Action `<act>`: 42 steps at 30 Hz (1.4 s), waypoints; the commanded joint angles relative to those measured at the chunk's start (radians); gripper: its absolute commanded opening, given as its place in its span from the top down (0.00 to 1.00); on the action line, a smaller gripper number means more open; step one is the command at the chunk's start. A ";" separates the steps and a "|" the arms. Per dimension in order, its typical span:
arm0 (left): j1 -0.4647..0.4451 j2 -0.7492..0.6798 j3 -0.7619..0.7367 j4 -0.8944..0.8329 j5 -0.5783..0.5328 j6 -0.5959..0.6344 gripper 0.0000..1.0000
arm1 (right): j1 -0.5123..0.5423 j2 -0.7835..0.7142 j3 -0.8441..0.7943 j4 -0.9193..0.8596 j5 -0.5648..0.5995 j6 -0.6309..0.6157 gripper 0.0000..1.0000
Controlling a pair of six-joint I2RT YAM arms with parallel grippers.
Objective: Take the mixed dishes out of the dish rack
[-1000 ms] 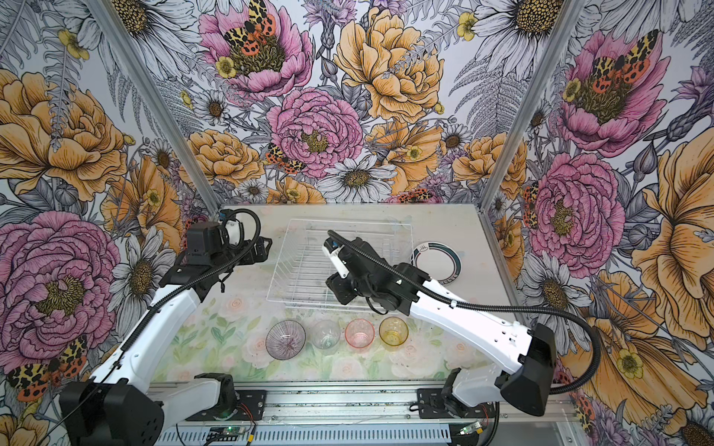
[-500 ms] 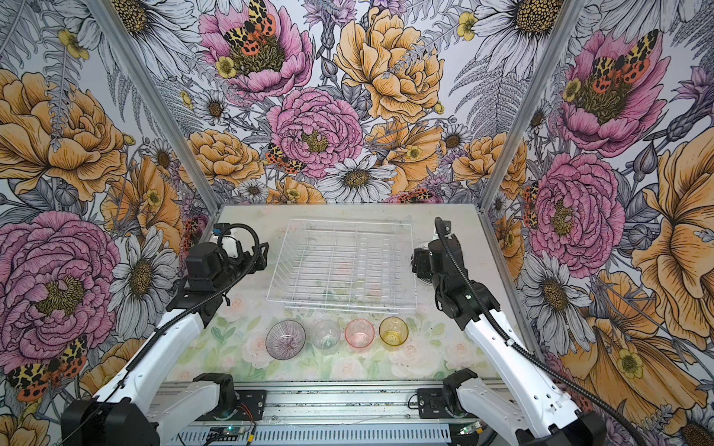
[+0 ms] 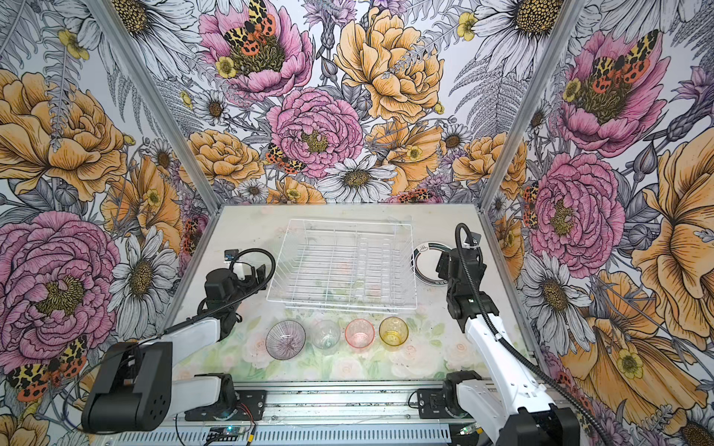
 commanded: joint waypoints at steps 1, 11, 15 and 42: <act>0.012 0.067 0.023 0.294 0.043 0.023 0.01 | -0.021 0.045 -0.035 0.160 0.014 -0.014 0.22; 0.046 0.212 0.023 0.407 0.135 0.015 0.01 | -0.090 0.193 -0.198 0.510 0.062 -0.038 0.22; 0.049 0.220 0.031 0.405 0.129 0.006 0.01 | -0.099 0.287 -0.246 0.667 0.062 -0.044 0.21; 0.050 0.220 0.031 0.404 0.136 0.007 0.01 | -0.064 0.566 -0.442 1.382 -0.183 -0.237 0.12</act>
